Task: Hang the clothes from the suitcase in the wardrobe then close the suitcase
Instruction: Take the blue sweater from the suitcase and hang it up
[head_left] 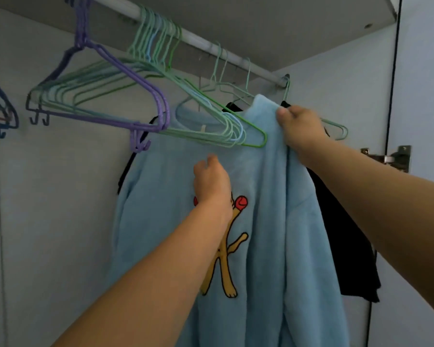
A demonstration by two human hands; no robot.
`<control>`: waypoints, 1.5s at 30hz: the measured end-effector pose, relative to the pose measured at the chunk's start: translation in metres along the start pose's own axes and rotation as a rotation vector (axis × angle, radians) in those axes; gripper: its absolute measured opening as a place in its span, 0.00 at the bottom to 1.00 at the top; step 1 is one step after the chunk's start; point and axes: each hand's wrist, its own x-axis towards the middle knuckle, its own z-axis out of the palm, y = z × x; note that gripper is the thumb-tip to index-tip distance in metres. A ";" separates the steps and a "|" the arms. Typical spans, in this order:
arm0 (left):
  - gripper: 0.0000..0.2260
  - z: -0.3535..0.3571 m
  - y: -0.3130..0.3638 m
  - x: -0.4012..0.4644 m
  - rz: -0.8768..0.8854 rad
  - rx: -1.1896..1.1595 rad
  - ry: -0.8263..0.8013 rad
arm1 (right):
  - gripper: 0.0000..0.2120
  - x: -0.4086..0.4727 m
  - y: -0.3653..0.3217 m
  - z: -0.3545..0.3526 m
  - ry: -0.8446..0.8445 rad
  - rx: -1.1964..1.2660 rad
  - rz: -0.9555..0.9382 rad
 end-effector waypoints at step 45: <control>0.18 -0.078 -0.244 0.042 -0.346 0.976 0.041 | 0.35 -0.225 0.186 0.046 -0.861 -0.414 0.575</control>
